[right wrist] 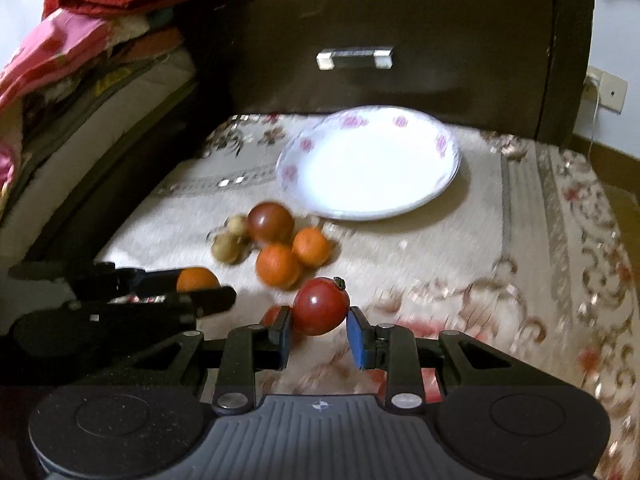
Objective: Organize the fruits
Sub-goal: 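Carry both fruits over the white bowl and open both grippers to drop them, then withdraw both grippers from the bowl back toward the remaining fruits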
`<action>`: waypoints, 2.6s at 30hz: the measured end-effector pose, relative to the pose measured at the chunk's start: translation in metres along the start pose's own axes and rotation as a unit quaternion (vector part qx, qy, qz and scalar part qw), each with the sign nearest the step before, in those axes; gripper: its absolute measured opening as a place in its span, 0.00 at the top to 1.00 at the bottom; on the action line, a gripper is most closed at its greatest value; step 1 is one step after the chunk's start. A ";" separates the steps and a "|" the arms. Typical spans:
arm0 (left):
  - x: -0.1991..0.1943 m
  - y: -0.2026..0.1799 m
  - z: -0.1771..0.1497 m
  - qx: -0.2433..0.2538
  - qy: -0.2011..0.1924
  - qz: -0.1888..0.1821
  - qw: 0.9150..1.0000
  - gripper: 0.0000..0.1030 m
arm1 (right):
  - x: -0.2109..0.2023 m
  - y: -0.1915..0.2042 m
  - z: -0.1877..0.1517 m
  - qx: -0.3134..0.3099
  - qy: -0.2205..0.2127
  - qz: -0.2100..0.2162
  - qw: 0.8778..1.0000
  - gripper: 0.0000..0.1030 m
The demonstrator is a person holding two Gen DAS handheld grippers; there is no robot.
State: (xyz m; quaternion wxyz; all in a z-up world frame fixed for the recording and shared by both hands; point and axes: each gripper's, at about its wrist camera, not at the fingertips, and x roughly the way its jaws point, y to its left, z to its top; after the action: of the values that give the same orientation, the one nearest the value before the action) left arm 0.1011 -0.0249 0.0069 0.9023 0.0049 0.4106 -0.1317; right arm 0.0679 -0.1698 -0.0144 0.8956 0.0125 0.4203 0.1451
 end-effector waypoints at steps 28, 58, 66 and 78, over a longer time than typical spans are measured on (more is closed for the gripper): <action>0.080 -0.003 0.067 0.018 -0.009 0.012 1.000 0.64 | 0.062 -0.042 0.072 -0.031 -0.021 -0.037 0.999 0.74; 0.077 0.002 0.068 0.004 -0.019 0.019 1.000 0.59 | 0.067 -0.038 0.077 -0.052 -0.028 -0.046 0.997 0.71; 0.072 0.004 0.068 0.001 -0.023 0.021 1.000 0.58 | 0.062 -0.037 0.078 -0.056 -0.037 -0.047 0.997 0.70; 0.064 0.006 0.068 0.000 -0.028 0.019 0.999 0.57 | 0.059 -0.032 0.076 -0.071 -0.043 -0.053 0.995 0.69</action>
State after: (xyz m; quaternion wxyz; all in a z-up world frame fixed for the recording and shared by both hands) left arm 0.1925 -0.0424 0.0038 0.9159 0.0088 0.3846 -0.1143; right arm 0.1689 -0.1764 -0.0141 0.9179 -0.0676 0.3702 0.1260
